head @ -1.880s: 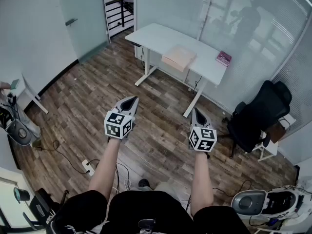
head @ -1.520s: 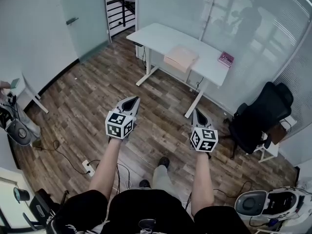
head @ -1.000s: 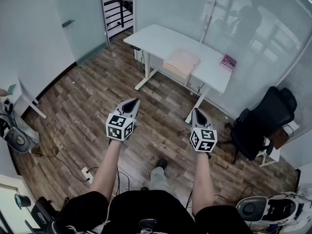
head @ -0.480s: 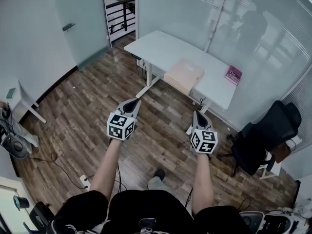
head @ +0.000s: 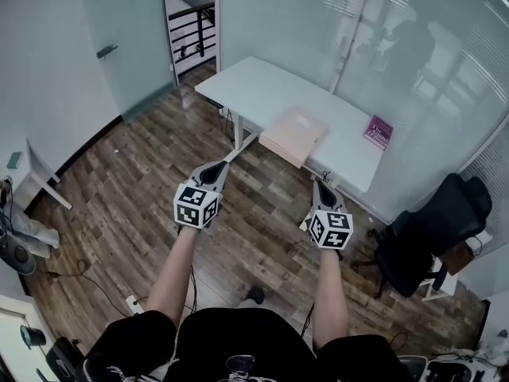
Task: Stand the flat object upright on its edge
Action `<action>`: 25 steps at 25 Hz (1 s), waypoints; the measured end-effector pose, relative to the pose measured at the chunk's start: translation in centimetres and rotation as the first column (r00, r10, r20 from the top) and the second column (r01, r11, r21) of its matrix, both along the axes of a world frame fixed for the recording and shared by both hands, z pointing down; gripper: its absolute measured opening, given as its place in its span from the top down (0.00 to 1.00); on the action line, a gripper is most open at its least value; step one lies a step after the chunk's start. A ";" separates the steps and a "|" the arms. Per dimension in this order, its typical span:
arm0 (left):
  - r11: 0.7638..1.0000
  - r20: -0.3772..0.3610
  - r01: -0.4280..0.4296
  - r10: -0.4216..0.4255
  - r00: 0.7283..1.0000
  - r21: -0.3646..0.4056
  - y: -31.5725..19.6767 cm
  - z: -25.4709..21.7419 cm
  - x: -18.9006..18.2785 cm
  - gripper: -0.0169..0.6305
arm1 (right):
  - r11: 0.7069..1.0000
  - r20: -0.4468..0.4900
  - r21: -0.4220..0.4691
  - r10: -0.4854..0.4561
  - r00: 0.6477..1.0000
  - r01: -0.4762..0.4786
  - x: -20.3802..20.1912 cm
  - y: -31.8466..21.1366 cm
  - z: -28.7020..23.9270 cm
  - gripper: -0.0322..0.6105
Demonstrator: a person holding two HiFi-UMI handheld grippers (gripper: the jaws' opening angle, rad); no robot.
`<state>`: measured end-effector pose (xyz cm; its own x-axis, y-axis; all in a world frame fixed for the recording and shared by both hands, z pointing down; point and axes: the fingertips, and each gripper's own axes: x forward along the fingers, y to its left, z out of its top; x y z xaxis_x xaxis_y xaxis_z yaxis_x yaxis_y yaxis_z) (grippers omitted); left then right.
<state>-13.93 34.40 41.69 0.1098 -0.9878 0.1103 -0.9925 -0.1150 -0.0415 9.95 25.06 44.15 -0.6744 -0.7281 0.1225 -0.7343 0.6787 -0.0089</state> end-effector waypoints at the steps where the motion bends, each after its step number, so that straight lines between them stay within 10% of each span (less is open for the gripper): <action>1: 1.000 -0.001 -0.001 0.001 1.000 0.002 -0.5 -0.1 0.2 0.94 | 1.000 -0.001 0.000 0.000 1.000 0.000 0.1 -0.4 0.0 0.91; 25: 1.000 -0.003 -0.021 0.021 1.000 -0.018 -9.2 1.5 0.6 0.94 | 1.000 -0.027 -0.023 -0.021 0.999 0.020 -0.2 -8.1 2.4 0.91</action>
<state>-13.30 25.20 43.16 0.1310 -0.9832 0.1274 -0.9900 -0.1366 -0.0361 9.76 16.93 46.58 -0.6853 -0.7111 0.1573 -0.7206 0.6934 -0.0047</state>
